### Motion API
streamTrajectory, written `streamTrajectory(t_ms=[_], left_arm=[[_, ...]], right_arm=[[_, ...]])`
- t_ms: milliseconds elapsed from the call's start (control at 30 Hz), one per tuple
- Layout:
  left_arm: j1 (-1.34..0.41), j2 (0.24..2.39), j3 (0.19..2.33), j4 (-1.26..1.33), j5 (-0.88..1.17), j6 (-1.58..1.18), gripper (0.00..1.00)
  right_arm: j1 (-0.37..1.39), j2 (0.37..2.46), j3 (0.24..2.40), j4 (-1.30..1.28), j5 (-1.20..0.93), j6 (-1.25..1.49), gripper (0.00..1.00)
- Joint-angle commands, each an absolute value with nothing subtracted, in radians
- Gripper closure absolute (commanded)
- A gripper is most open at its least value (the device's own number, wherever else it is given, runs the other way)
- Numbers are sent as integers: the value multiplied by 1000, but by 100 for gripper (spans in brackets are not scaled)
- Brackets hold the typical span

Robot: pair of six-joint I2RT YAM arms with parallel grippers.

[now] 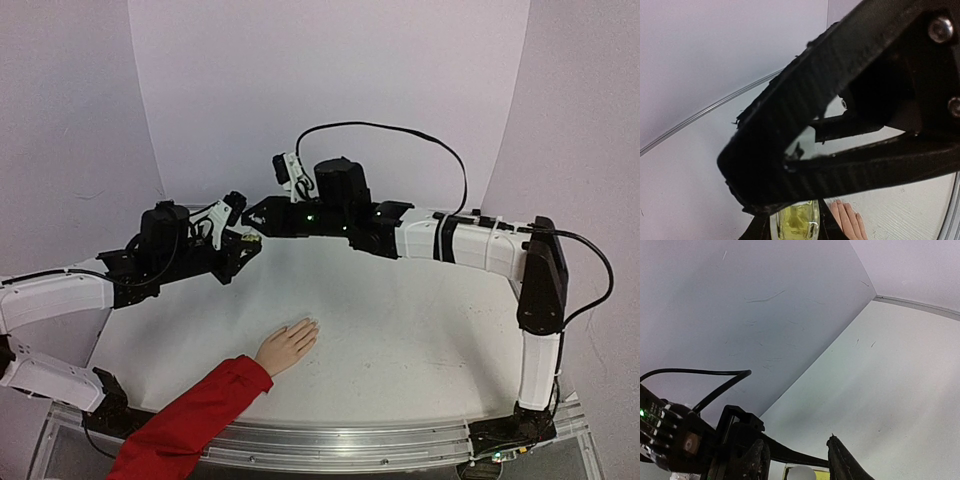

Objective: Paint the nails

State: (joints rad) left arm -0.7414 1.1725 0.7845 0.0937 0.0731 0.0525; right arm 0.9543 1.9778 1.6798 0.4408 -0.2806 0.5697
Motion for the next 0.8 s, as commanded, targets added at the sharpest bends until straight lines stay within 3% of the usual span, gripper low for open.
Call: streamTrajectory(t_ms=[0, 100, 267, 367, 400, 500, 667, 767], left_arm=[[-746, 1189, 856, 118, 68, 55, 100], [-746, 1190, 861, 118, 74, 52, 100], [-746, 1178, 867, 119, 97, 39, 100], [-743, 1169, 868, 119, 171, 36, 100], [-741, 1168, 869, 119, 224, 34, 100], [-708, 1171, 878, 117, 528, 25, 100], [-647, 1197, 910, 117, 1231, -32, 100], [-648, 1240, 966, 113, 1446, -87, 100]], right_arm=[[954, 1991, 1747, 475, -289, 567, 65], [955, 1992, 1739, 477, -288, 563, 68], [949, 2003, 1735, 480, -330, 561, 84], [926, 1997, 1722, 491, -384, 554, 100], [914, 1992, 1709, 507, -417, 550, 100], [856, 1979, 1662, 589, -601, 549, 100], [823, 1968, 1637, 754, -1314, 424, 100], [826, 1910, 1584, 754, -1413, 364, 100]])
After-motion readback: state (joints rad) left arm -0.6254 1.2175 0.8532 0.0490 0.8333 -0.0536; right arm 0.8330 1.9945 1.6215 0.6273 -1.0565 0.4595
